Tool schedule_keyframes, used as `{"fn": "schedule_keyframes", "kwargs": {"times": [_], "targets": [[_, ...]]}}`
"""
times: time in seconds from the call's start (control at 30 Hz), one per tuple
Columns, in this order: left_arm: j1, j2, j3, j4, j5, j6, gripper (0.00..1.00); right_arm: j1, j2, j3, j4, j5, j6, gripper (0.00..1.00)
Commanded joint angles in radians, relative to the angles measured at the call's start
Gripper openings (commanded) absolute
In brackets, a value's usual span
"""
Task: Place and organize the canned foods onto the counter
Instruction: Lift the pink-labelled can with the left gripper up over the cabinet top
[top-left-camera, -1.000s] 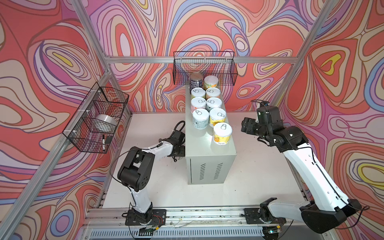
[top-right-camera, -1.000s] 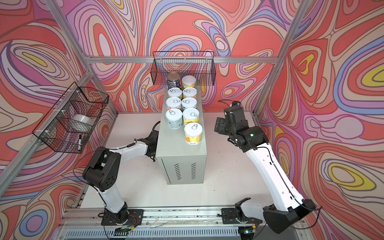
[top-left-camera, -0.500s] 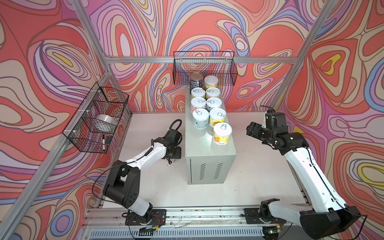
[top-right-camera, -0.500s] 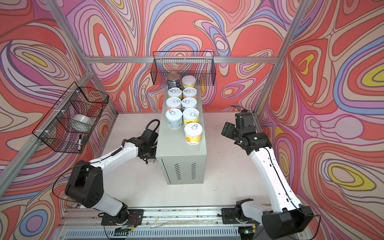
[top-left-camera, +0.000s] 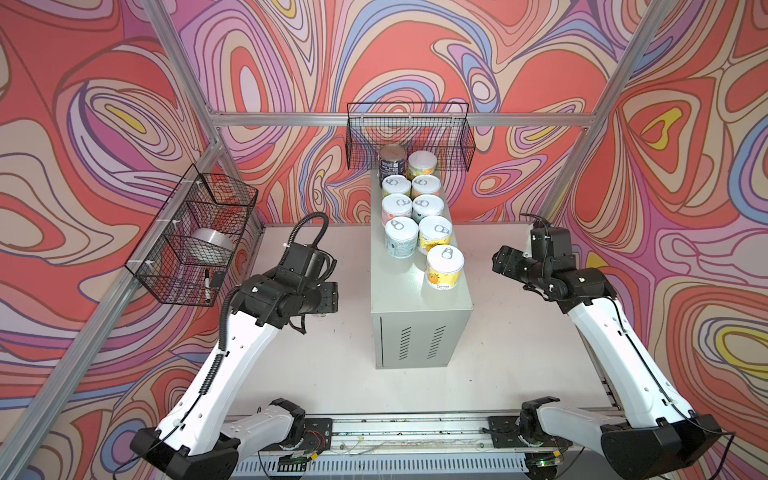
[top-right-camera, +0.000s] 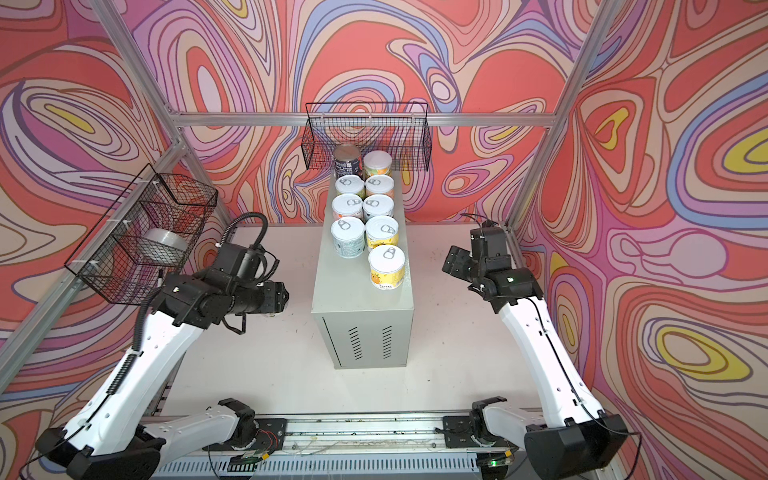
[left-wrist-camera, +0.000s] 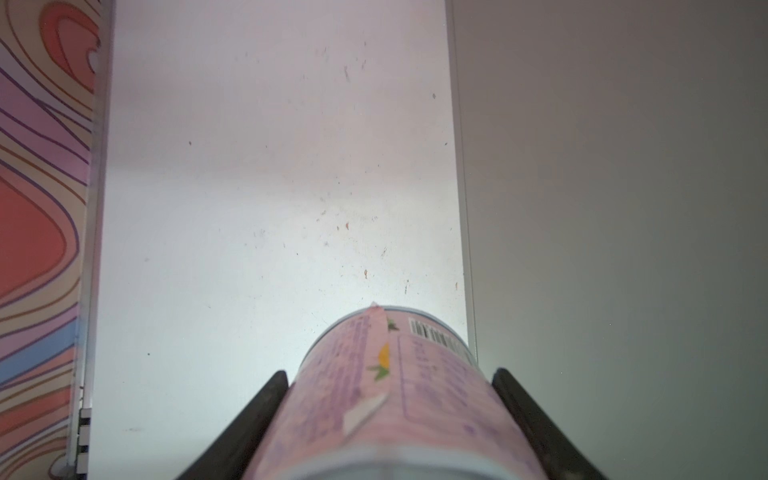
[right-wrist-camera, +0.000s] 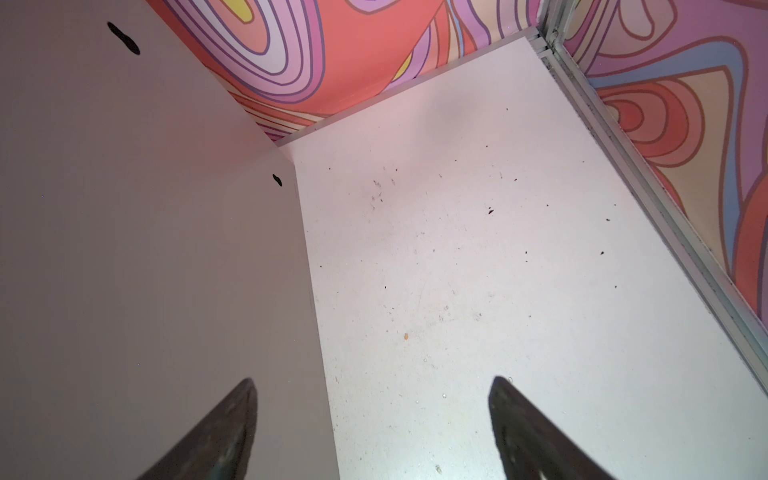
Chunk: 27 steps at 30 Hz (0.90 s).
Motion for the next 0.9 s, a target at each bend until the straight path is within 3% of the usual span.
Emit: {"fn": "schedule_keyframes", "kwargs": {"times": [0.0,0.23,0.4,0.63,0.87], "targets": [[0.004,0.035,0.165,-0.184,-0.019,0.06,0.0,-0.007,-0.012,-0.028,0.027,-0.006,-0.01,0.9],[-0.026,0.094,0.425,-0.2,-0.02,0.057,0.0,-0.006,-0.021,-0.059,0.061,-0.03,0.008,0.89],[-0.206,0.228,0.666,-0.27,-0.135,0.055,0.0,-0.006,-0.022,-0.035,0.054,-0.001,-0.013,0.89],[-0.375,0.421,0.936,-0.314,-0.161,0.071,0.0,-0.007,-0.023,-0.034,0.07,-0.021,-0.005,0.89],[-0.477,0.537,1.037,-0.258,-0.129,0.082,0.0,-0.007,-0.033,-0.022,0.064,-0.017,-0.01,0.89]]}}
